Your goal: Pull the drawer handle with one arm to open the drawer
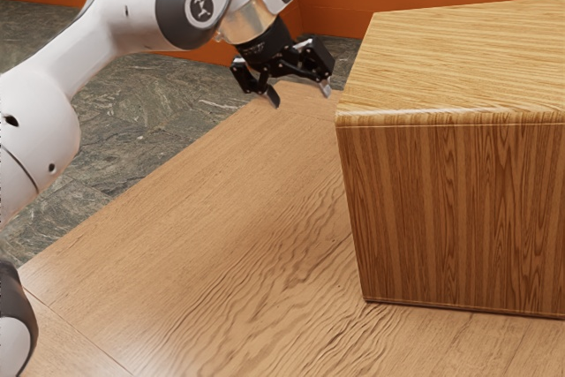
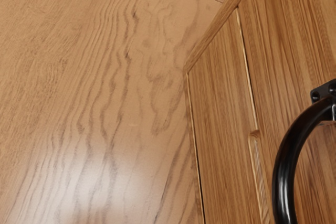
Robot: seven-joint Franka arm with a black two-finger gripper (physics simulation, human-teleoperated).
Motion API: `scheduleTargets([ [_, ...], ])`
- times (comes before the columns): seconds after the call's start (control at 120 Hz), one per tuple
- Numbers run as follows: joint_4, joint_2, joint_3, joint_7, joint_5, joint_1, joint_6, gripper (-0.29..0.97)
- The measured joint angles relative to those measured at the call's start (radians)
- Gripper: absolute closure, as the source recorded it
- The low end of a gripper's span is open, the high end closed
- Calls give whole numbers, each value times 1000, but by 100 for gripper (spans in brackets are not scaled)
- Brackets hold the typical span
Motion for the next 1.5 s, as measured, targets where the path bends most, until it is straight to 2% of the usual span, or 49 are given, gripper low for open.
scheduleTargets([
  [0.617, -12, 22, -6, -1, -49, 1, 34, 0],
  [1.5, -43, 30, -15, 0, -54, 21, 37, 0],
])
